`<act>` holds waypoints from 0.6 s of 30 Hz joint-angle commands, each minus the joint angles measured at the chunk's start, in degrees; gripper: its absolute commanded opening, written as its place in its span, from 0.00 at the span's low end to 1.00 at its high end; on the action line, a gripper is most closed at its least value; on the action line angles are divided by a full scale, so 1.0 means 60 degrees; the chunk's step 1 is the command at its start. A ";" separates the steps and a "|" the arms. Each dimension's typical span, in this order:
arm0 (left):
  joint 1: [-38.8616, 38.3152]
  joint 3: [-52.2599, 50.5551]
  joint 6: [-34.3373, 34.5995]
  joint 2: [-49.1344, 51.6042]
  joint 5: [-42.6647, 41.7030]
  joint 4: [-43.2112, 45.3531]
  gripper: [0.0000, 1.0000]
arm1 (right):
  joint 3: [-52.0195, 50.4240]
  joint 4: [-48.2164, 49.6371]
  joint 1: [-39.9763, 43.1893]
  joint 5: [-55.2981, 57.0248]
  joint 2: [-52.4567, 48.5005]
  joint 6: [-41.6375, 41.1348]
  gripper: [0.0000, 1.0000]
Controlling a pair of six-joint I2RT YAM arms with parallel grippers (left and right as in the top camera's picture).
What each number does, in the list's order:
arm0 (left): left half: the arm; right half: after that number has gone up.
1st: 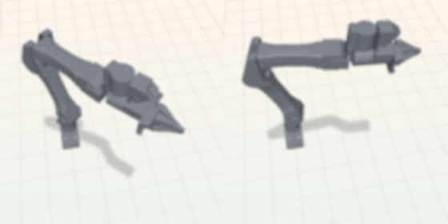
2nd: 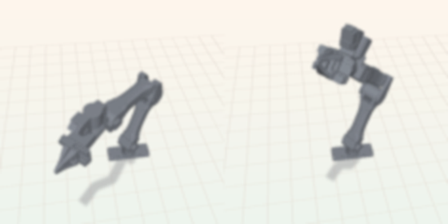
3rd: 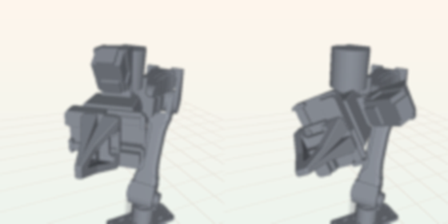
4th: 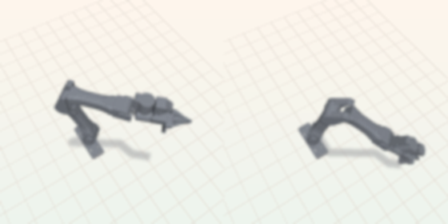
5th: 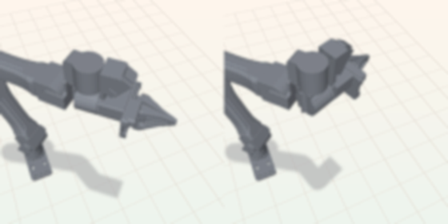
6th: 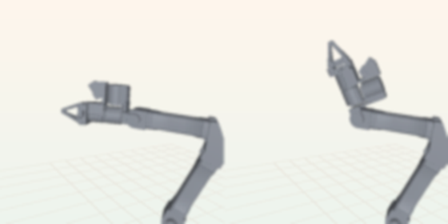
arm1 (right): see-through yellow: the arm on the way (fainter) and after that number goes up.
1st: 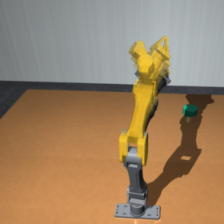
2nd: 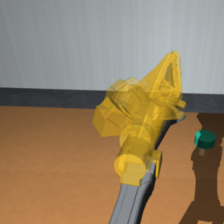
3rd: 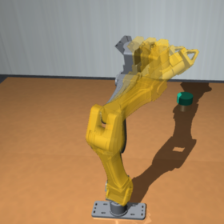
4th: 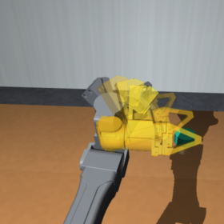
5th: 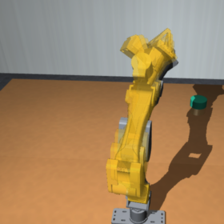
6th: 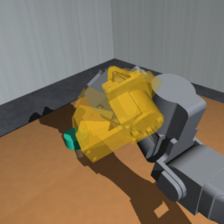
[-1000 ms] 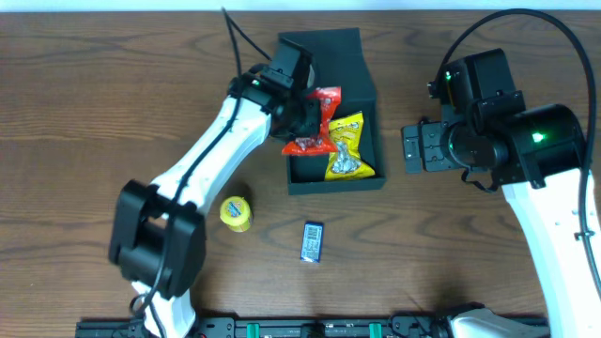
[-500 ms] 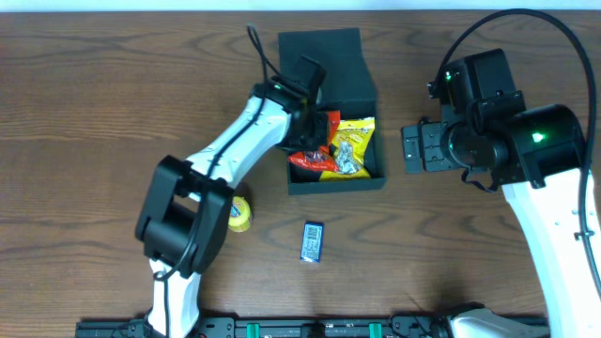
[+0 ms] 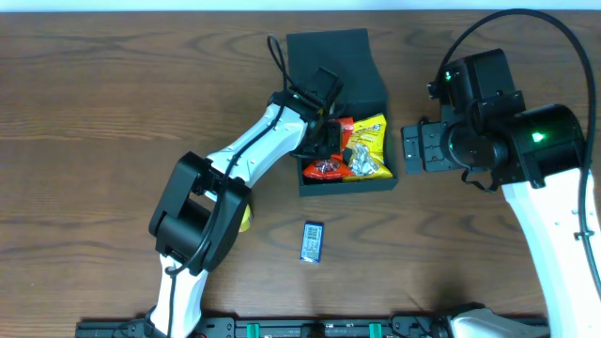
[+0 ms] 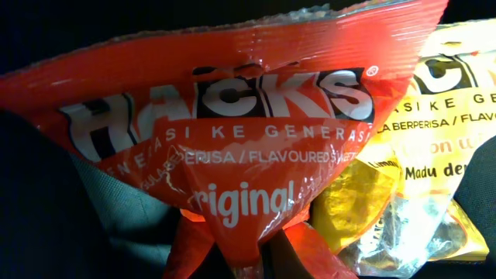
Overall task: Pack container
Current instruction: 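Lower the red bag into the box beside the yellow bag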
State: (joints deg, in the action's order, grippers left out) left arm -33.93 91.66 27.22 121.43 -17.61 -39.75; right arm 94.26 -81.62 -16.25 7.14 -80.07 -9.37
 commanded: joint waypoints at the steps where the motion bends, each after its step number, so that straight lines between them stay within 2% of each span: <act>1: 0.0120 0.0066 0.0040 -0.0026 0.0106 -0.0197 0.15 | -0.0051 -0.0036 0.0073 0.0098 0.0058 0.0138 0.99; 2: 0.0131 0.0066 0.0040 -0.0051 0.0109 -0.0233 0.25 | -0.0051 -0.0033 0.0073 0.0098 0.0058 0.0138 0.99; 5: 0.0157 0.0069 0.0040 -0.0080 0.0131 -0.0335 0.38 | -0.0051 -0.0022 0.0073 0.0098 0.0058 0.0138 0.99; 12: 0.0160 0.0193 0.0040 -0.0160 0.0310 -0.0557 0.38 | -0.0051 -0.0007 0.0073 0.0098 0.0058 0.0135 0.99; 15: 0.0160 0.0477 0.0040 -0.0423 0.0801 -0.0834 0.40 | -0.0051 0.0004 0.0073 0.0098 0.0058 0.0135 0.99; 16: 0.0160 0.0561 0.0036 -0.0517 0.0973 -0.0918 0.41 | -0.0051 0.0004 0.0073 0.0098 0.0058 0.0135 0.99; 18: 0.0160 0.0729 0.0029 -0.0739 0.1239 -0.1115 0.51 | -0.0051 0.0011 0.0073 0.0095 0.0058 0.0106 0.99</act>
State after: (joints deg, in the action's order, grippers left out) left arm -33.45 93.54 27.14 120.62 -14.90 -45.28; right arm 94.26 -81.58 -16.25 7.16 -80.07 -9.37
